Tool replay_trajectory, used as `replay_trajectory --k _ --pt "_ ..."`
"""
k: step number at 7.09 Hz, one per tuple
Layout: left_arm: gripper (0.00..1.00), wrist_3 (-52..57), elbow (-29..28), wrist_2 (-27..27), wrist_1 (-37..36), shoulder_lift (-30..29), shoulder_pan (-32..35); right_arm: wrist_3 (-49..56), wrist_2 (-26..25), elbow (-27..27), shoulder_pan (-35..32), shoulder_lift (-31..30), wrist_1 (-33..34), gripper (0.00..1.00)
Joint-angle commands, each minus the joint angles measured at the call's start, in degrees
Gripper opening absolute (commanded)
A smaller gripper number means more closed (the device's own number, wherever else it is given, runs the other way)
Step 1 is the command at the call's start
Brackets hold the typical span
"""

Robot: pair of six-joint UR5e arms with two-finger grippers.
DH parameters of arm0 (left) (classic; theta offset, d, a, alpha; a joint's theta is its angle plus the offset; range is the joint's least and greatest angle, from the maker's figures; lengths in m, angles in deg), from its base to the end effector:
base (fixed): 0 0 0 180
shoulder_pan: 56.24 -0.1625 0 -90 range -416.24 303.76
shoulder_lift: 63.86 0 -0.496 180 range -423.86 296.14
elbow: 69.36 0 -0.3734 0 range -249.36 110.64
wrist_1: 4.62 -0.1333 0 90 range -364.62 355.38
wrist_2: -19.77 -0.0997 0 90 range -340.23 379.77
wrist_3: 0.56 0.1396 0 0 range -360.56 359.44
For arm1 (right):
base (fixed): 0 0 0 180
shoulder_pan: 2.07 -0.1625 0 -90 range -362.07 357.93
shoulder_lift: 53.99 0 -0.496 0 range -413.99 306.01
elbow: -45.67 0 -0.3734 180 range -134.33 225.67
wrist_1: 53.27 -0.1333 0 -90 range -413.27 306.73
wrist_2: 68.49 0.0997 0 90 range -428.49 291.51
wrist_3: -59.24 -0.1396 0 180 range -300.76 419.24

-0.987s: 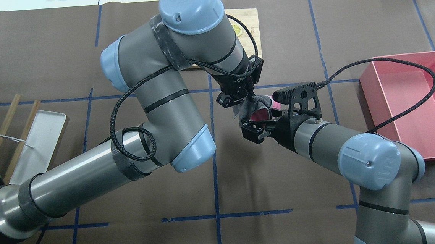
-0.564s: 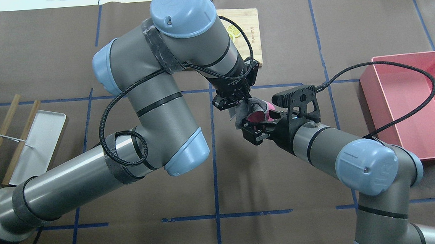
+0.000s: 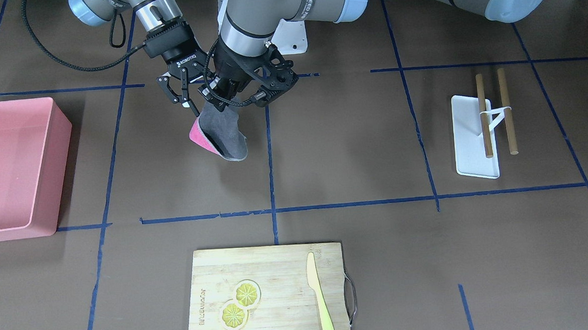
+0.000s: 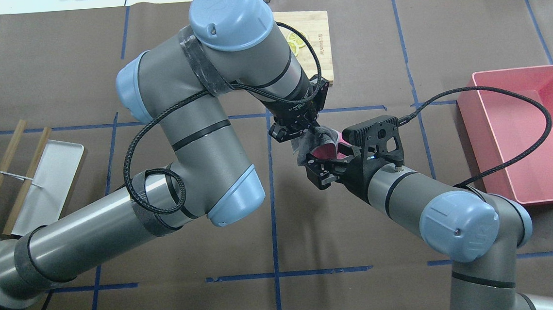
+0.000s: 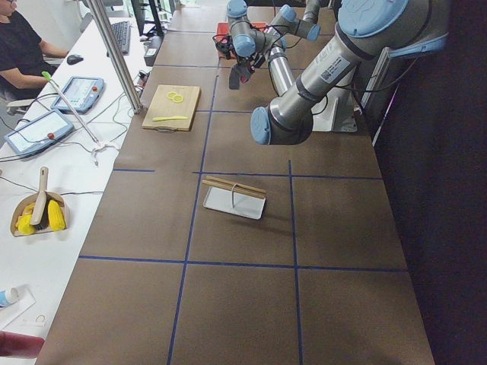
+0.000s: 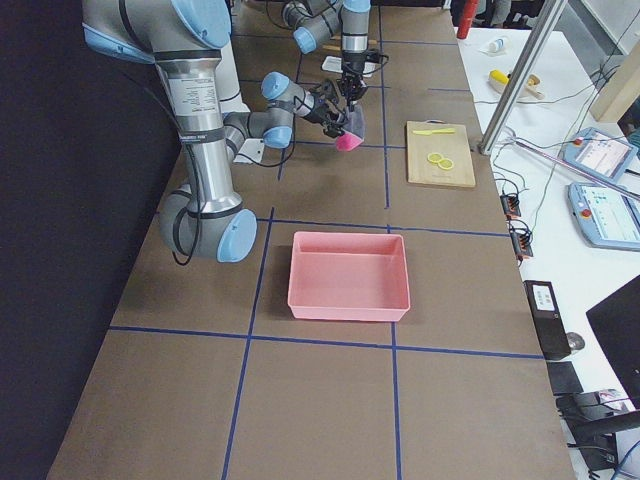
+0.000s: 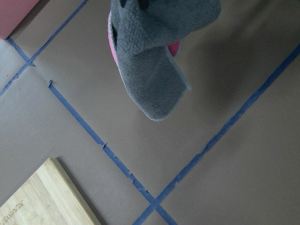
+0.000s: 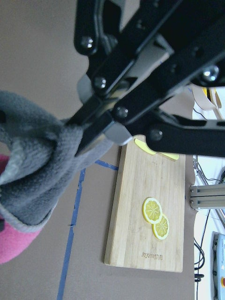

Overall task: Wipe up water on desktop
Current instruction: 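Grasp the cloth with the right gripper beside the left gripper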

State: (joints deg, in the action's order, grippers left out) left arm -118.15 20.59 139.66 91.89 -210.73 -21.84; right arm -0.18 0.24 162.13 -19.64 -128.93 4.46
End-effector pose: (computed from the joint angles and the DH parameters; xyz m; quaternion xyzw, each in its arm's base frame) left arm 0.6015 -0.4891 0.0863 -0.1890 0.5193 -0.3074 0.7746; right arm -0.4795 -0.3448 0.3345 0.3754 -0.4785 0.0210 0.7935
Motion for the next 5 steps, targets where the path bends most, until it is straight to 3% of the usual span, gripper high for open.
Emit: replay_trajectory --k 1,2,4,5 --pt "0.08 0.0 0.05 0.0 0.0 0.0 -0.03 0.01 -2.7 0.17 0.42 0.06 2.63 0.1" --pt "0.15 0.0 0.05 0.0 0.0 0.09 -0.03 0.01 -5.24 0.26 1.56 0.24 4.13 0.0" --pt "0.33 0.09 0.05 0.0 0.0 0.09 -0.12 0.01 -6.49 0.26 2.01 0.24 4.84 0.0" --pt "0.35 0.09 0.05 -0.09 0.0 0.09 -0.12 0.01 -6.93 0.26 2.19 0.24 4.84 0.0"
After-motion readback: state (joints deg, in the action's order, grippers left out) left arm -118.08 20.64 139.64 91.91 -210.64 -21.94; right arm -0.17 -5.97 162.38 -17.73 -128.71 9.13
